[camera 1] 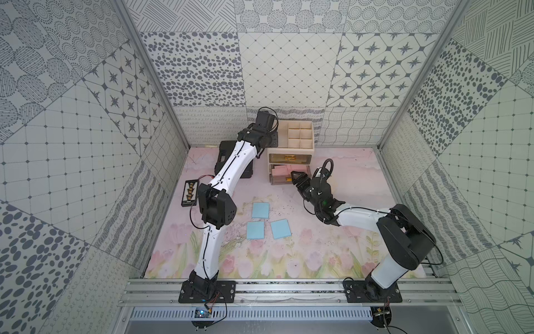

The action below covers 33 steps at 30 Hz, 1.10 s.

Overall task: Please put the sticky notes in the drawer by color
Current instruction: Close the drawer in the storage box.

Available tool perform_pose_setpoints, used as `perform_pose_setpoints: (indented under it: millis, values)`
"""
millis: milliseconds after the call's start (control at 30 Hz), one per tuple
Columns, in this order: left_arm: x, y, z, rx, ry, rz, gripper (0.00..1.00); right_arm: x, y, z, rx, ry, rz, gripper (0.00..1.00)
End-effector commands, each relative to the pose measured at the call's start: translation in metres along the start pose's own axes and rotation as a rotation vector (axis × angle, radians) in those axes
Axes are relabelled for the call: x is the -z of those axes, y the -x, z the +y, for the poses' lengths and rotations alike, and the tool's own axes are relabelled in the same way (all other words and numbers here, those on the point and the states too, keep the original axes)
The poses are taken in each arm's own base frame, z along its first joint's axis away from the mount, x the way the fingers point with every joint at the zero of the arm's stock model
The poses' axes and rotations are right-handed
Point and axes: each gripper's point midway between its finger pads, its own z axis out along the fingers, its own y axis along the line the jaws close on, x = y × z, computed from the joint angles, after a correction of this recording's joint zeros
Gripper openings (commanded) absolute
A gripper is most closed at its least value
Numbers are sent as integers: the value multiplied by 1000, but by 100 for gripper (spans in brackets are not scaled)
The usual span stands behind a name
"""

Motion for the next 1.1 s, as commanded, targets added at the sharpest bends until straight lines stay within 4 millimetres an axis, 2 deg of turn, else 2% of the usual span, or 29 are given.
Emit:
perform_pose_setpoints:
  millis: [0,33,100,167,200,267,400,567,667,1067]
  values:
    - [12,-89,-19,-15,-96,366,0,25,26,64,78,172,-47,78]
    - [12,-89,-20,-13,-98,366,0,28,24,64,88,173,-35,77]
    - [12,-89,-20,-10,-100,365,0,32,19,65,100,176,-12,66]
    - [12,-88,-21,-9,-101,362,0,32,10,59,86,168,28,48]
    - [12,-88,-20,-7,-101,363,0,30,3,56,77,168,53,34]
    - [12,-87,-22,-6,-105,361,0,26,-12,49,61,161,107,17]
    - [12,-86,-23,-3,-110,359,0,13,-47,37,31,137,216,0]
    - [13,-86,-23,-7,-110,360,0,-5,-83,39,1,155,323,0]
    - [15,-85,-23,-9,-111,356,0,-13,-95,37,-1,154,349,0]
    - [17,-86,-26,-16,-130,360,0,-47,-88,9,38,93,290,0]
